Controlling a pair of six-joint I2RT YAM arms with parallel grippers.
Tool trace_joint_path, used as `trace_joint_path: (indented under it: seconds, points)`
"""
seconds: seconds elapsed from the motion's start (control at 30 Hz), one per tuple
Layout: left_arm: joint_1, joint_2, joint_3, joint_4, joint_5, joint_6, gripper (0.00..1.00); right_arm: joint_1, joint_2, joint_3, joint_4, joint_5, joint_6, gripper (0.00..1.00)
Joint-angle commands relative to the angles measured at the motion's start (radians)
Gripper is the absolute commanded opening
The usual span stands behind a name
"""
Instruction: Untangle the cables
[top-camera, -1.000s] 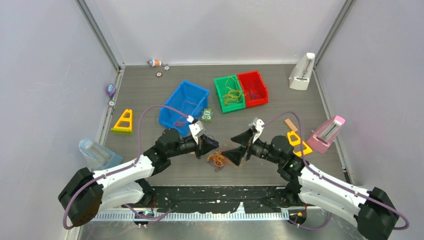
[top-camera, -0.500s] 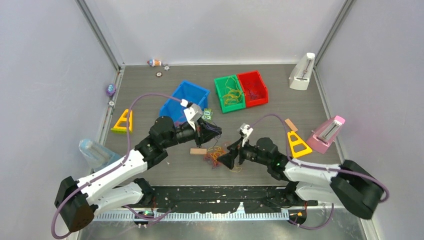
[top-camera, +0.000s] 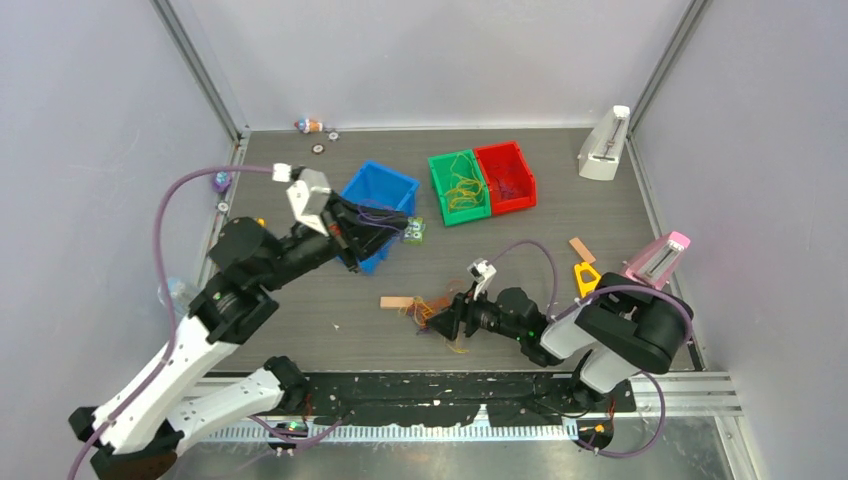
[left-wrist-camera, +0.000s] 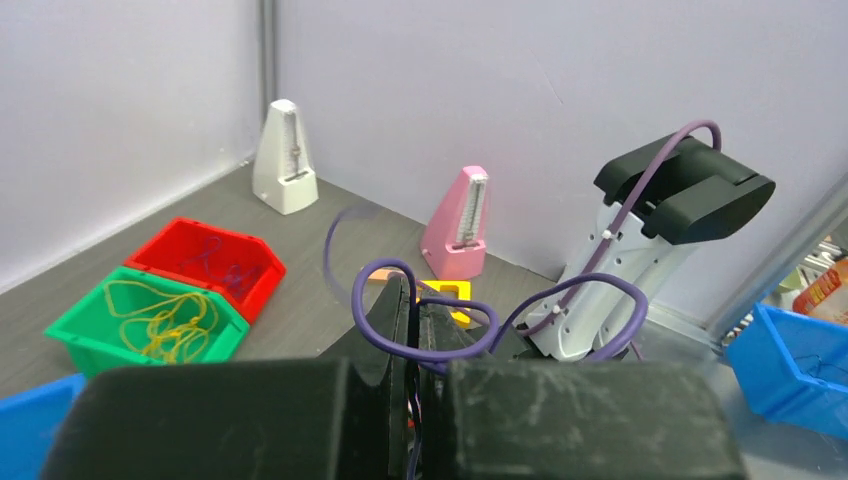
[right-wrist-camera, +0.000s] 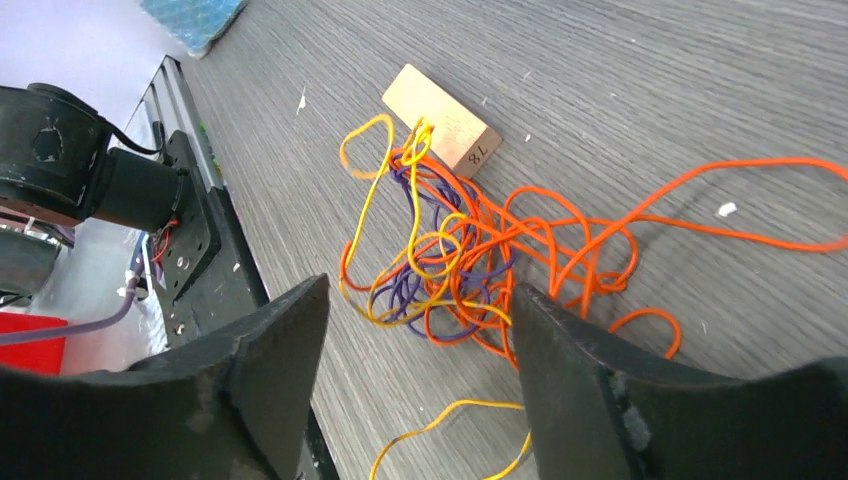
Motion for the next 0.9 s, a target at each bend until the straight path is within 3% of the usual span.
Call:
trace_joint_path:
  seconds: [0.0, 0.1, 0.33, 0.47, 0.57, 0.87]
  points:
    - [0.020, -0.034, 0.019, -0.148, -0.071, 0.003, 0.00, -0.008, -0.055, -0.034, 0.131, 0.045, 0.047, 0.80]
    - [0.023, -0.034, -0.003, -0.157, -0.076, 0.001, 0.00, -0.010, -0.202, -0.020, -0.019, 0.059, -0.014, 0.88]
    - [0.027, -0.069, -0.101, -0.144, -0.107, 0.005, 0.00, -0.010, -0.650, 0.061, -0.610, 0.171, -0.196, 0.97]
    - [0.029, -0.062, -0.161, -0.115, -0.095, -0.012, 0.00, -0.010, -0.791, 0.138, -0.842, 0.175, -0.297, 1.00]
    - [0.029, -0.040, -0.196, -0.089, -0.070, -0.021, 0.00, -0.010, -0.848, 0.198, -0.962, 0.174, -0.328, 1.00]
    - [0.028, 0.036, -0.238, -0.021, -0.028, -0.042, 0.00, -0.010, -0.940, 0.268, -1.101, 0.215, -0.353, 1.00]
